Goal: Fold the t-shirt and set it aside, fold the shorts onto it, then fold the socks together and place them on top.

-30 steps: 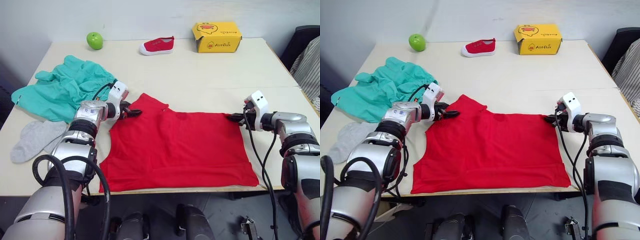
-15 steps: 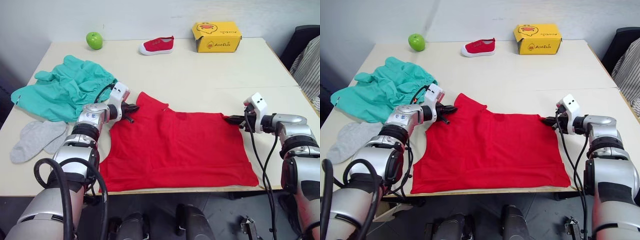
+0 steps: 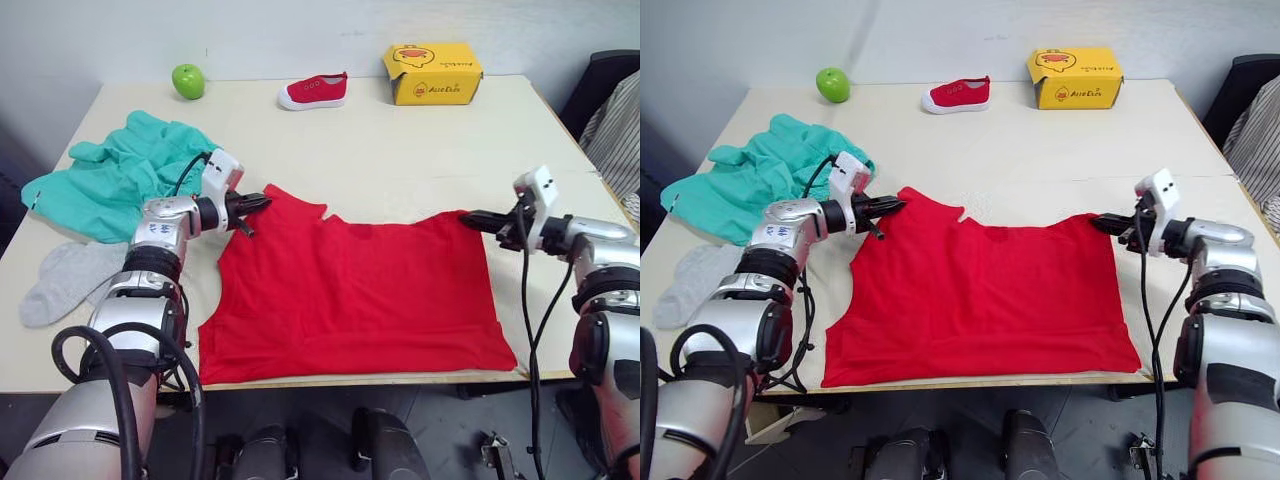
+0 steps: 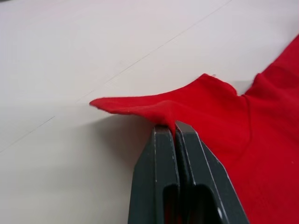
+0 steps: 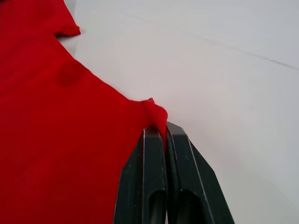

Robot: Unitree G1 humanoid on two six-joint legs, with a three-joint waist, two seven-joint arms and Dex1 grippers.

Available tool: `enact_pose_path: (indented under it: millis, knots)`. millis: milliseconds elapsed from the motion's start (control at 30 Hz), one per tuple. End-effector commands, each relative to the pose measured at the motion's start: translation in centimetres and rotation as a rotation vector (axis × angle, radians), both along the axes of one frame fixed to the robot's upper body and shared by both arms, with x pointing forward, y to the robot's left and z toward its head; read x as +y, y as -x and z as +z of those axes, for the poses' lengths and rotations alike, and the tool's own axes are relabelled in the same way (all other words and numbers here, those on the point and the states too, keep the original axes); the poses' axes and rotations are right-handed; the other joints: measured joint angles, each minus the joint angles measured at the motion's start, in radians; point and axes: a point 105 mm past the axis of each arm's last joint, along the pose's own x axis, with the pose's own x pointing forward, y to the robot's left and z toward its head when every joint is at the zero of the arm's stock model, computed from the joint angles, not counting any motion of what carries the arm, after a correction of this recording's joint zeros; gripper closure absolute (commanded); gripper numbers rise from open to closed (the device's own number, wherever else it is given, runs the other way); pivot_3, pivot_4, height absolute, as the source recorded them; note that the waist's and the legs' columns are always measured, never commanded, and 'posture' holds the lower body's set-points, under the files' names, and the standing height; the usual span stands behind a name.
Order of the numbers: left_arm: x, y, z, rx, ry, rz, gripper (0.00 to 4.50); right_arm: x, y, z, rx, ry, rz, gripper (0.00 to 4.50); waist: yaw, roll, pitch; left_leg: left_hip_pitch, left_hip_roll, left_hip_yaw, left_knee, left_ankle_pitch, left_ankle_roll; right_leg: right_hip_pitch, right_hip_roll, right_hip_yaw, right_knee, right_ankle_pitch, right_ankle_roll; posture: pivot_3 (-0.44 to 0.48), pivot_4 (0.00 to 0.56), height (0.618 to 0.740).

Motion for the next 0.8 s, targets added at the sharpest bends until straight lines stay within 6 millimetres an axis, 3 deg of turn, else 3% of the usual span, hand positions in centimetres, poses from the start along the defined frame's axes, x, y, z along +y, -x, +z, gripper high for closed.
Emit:
enact_pose_path:
  millis: [33,300,600,800]
  knots:
    - [1.2,0.6,1.5,-0.051,0.014,-0.012,4.45,-1.3,0.8,2.5,-0.073,-0.039,0.004,4.50,0.000,0.000,0.000,0.000,0.000,0.000,0.000,0.000,0.000,0.000,0.000,0.000,0.000,0.000,0.000,0.000,0.150,0.740]
    - [2.7,2.8,1.1,-0.055,0.010,-0.037,4.45,-2.9,2.9,1.2,-0.029,-0.065,0.014,4.50,0.004,0.000,0.000,0.000,0.000,-0.001,0.000,0.000,0.000,0.000,-0.001,0.000,0.000,0.000,0.000,0.000,0.150,0.740]
    - [1.5,6.1,-1.3,-0.051,-0.059,-0.084,4.45,-2.6,5.0,-4.9,0.022,0.048,0.011,4.50,0.016,0.000,0.000,0.000,0.000,-0.001,0.001,0.000,0.000,0.000,-0.002,0.000,0.001,0.000,0.000,0.000,0.150,0.740]
    - [0.9,8.0,-3.3,-0.016,-0.144,-0.132,4.45,-2.7,5.0,-5.8,0.010,0.084,-0.033,4.50,0.024,0.000,0.000,0.002,0.000,0.000,0.001,0.000,0.000,0.001,-0.002,0.002,0.002,0.000,0.000,0.000,0.150,0.740]
